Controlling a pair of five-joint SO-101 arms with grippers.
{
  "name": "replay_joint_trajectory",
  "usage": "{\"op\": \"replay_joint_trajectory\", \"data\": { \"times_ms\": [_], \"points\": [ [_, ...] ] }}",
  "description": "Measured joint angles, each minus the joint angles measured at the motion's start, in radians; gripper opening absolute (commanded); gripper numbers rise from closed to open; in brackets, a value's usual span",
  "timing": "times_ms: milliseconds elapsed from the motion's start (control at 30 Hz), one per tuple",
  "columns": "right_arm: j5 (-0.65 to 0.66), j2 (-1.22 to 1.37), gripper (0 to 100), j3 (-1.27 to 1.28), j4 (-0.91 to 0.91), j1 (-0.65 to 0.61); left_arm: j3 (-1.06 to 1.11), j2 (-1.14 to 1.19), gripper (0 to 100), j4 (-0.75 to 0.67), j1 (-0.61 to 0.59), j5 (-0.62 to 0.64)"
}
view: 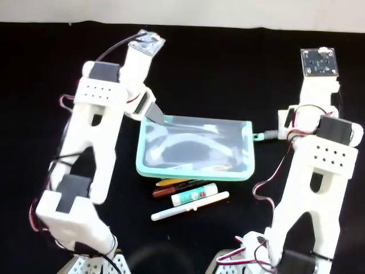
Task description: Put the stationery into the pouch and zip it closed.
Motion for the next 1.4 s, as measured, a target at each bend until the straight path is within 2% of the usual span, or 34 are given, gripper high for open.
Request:
{"op": "replay_joint_trajectory", "data": {
  "times_ms": [200, 433, 767, 1233, 1400],
  "points": [
    [0.000, 0.166, 23.5, 0.000, -0.157, 0.074, -0.029, 0.150, 35, 0.000, 0.038, 0.000],
    [-0.054, 0.500, 23.5, -0.051, -0.331, 0.167, -0.029, 0.244, 35, 0.000, 0.038, 0.002],
    [-0.107, 0.879, 23.5, -0.359, -0.348, 0.216, -0.031, 0.282, 35, -0.003, 0.041, 0.002],
    [-0.107, 1.125, 23.5, -0.583, -0.348, 0.219, -0.040, 0.305, 35, -0.003, 0.041, 0.003],
    [-0.107, 1.140, 23.5, -0.628, -0.301, 0.222, -0.040, 0.305, 35, -0.002, 0.041, 0.003]
  ]
}}
